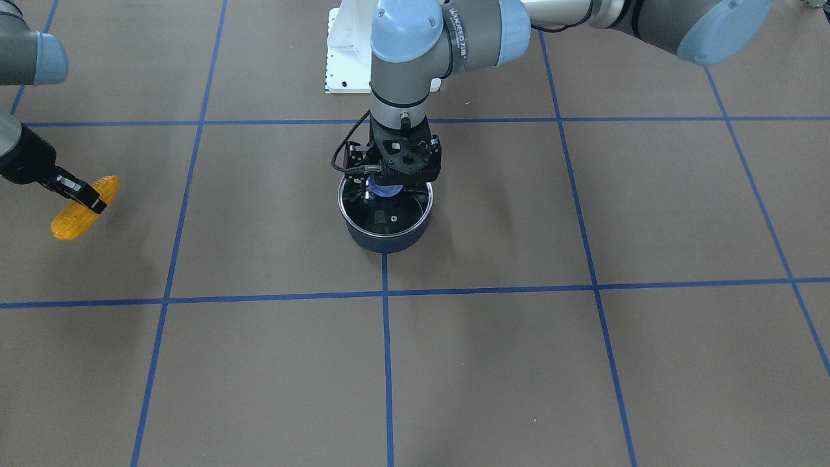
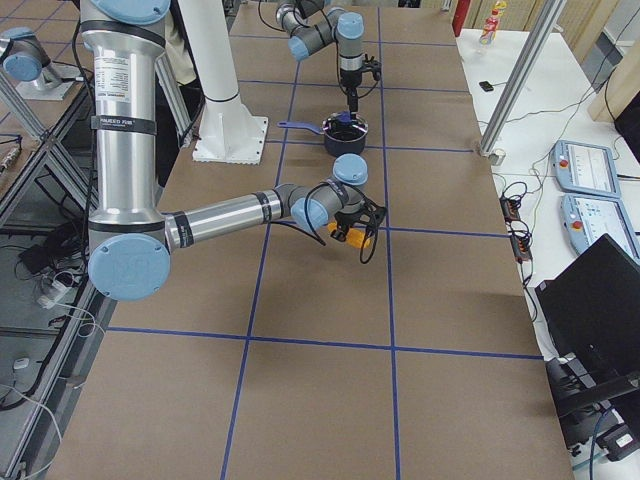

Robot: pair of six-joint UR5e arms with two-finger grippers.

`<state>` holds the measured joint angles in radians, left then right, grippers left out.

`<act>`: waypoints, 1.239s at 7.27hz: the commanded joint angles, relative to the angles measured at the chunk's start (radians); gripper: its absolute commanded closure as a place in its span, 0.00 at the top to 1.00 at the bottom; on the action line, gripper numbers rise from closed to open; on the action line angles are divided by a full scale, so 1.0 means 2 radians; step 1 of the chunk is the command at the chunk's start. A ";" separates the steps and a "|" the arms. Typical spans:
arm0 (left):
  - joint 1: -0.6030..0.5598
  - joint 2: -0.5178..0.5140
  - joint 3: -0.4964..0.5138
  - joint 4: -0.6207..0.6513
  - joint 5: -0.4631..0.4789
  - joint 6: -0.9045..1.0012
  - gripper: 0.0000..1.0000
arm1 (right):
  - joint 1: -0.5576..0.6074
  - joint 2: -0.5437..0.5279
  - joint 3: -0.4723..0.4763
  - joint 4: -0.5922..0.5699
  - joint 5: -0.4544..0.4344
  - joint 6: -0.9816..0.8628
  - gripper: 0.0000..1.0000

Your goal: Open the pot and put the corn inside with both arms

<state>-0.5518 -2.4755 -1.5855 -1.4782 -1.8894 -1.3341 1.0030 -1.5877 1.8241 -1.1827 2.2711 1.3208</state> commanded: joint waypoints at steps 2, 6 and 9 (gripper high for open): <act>0.011 -0.001 0.013 -0.001 0.004 0.000 0.98 | 0.006 0.012 0.001 -0.017 0.002 0.000 0.08; 0.012 -0.002 0.012 -0.002 0.003 0.001 0.78 | 0.008 0.017 0.000 -0.017 0.002 -0.001 0.07; 0.017 -0.002 0.012 -0.001 0.003 0.002 0.59 | 0.007 0.018 -0.004 -0.016 0.001 -0.001 0.07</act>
<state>-0.5189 -2.4797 -1.5608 -1.4818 -1.8835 -1.3312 1.0172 -1.5528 1.8185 -1.2150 2.2746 1.3193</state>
